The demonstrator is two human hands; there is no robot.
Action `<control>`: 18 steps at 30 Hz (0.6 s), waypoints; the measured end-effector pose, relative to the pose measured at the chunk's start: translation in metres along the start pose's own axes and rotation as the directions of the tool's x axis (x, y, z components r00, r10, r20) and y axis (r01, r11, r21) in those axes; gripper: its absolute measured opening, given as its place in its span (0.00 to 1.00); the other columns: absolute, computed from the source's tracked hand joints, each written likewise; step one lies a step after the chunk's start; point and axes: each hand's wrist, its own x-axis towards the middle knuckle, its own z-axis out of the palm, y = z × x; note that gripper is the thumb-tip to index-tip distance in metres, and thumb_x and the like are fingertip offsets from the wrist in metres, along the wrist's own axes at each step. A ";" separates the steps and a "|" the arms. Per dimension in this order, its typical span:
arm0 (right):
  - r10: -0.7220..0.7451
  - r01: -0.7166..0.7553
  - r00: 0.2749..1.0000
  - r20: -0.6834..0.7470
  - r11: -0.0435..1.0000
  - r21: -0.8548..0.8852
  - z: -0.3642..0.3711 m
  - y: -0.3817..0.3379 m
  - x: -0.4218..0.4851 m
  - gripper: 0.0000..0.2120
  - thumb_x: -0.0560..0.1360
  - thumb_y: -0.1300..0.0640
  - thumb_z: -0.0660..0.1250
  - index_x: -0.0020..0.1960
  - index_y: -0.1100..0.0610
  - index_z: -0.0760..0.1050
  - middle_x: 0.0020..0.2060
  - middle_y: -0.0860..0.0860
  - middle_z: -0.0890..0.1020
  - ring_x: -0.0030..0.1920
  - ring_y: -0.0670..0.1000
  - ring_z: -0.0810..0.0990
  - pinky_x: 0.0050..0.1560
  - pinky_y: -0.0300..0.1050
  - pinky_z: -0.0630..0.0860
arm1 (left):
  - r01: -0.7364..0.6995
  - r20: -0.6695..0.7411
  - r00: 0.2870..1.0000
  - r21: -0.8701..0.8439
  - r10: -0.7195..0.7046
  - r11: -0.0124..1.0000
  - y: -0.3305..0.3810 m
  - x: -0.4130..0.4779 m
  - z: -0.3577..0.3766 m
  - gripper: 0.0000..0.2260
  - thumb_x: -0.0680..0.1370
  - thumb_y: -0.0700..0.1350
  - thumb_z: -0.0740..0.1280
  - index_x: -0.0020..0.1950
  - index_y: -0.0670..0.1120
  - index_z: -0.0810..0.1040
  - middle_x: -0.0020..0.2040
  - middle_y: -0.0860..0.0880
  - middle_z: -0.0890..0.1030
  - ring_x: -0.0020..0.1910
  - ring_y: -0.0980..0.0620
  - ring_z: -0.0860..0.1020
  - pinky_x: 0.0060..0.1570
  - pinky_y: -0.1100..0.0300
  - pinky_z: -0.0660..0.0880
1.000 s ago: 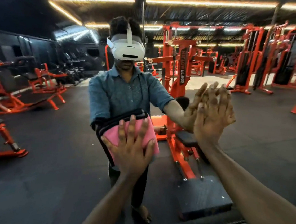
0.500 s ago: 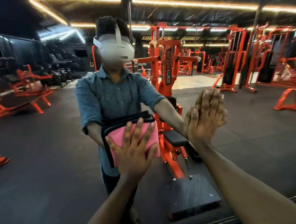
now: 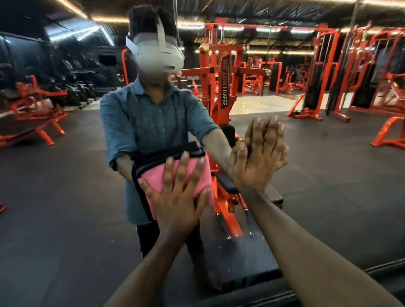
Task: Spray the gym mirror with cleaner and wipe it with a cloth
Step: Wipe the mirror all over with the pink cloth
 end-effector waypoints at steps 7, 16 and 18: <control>-0.088 0.094 0.995 -0.043 0.981 0.170 -0.024 0.049 0.039 0.26 0.84 0.48 0.55 0.80 0.55 0.64 0.80 0.60 0.64 0.79 0.61 0.63 0.76 0.64 0.59 | 0.145 -0.152 0.978 0.025 -0.140 0.989 0.062 0.079 -0.018 0.31 0.83 0.66 0.52 0.85 0.59 0.50 0.86 0.49 0.49 0.84 0.44 0.46 0.70 0.18 0.46; -0.085 0.084 0.995 0.049 0.996 0.024 -0.036 0.104 0.074 0.28 0.84 0.43 0.51 0.83 0.46 0.58 0.83 0.55 0.57 0.83 0.57 0.55 0.76 0.62 0.55 | 0.146 -0.109 0.985 0.091 -0.135 0.985 0.106 0.055 0.013 0.33 0.83 0.64 0.54 0.85 0.58 0.49 0.86 0.49 0.47 0.84 0.43 0.44 0.69 0.17 0.45; -0.078 0.077 0.995 0.057 0.997 0.015 -0.035 0.104 0.075 0.28 0.84 0.41 0.48 0.83 0.46 0.58 0.83 0.54 0.57 0.83 0.56 0.55 0.76 0.63 0.55 | 0.100 -0.080 0.992 0.083 -0.093 0.992 0.110 0.038 0.023 0.33 0.82 0.64 0.56 0.85 0.59 0.50 0.86 0.49 0.49 0.84 0.45 0.42 0.69 0.18 0.44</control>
